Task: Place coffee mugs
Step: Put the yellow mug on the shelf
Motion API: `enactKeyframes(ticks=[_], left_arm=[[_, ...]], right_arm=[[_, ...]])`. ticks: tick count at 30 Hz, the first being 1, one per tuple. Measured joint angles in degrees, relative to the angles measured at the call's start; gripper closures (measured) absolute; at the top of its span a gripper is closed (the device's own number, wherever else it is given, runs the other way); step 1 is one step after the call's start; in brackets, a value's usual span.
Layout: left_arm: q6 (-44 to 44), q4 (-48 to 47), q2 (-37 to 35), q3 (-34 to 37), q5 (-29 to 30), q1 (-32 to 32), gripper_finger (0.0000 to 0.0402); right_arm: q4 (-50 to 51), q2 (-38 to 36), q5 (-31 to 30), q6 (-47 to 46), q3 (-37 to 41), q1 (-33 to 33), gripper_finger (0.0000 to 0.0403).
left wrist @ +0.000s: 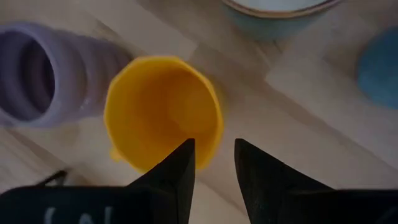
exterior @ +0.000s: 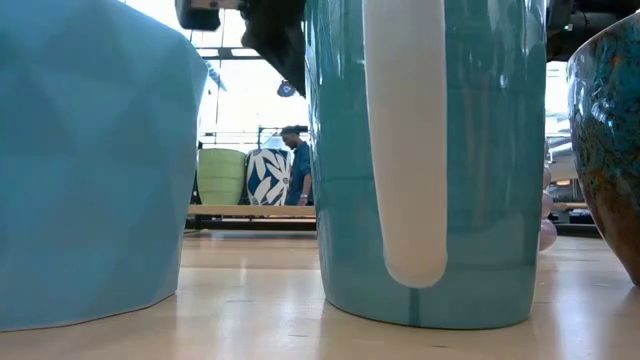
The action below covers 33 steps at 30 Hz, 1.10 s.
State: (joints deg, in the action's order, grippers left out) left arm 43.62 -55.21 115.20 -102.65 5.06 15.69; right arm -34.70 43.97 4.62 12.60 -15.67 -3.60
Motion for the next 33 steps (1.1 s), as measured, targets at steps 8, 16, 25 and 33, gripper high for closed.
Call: enactKeyframes(ticks=[8,16,25,33], left_arm=[[2.5,3.2,1.1,0.0,-3.9,-0.4,0.0283],[3.7,3.7,4.5,0.0,-5.1,-0.8,0.0283],[5.2,3.4,5.7,0.1,-2.0,-1.6,0.0374],[9.3,-0.2,5.2,0.0,1.9,-3.5,0.0379]], right_arm=[[0.0,0.0,0.0,0.0,0.0,0.0,0.0289],[-0.1,0.1,0.0,-0.1,0.0,0.0,0.0289],[-0.8,1.1,0.0,0.0,0.0,0.0,0.0289],[-0.8,1.2,0.0,0.0,0.0,0.0,0.0289]])
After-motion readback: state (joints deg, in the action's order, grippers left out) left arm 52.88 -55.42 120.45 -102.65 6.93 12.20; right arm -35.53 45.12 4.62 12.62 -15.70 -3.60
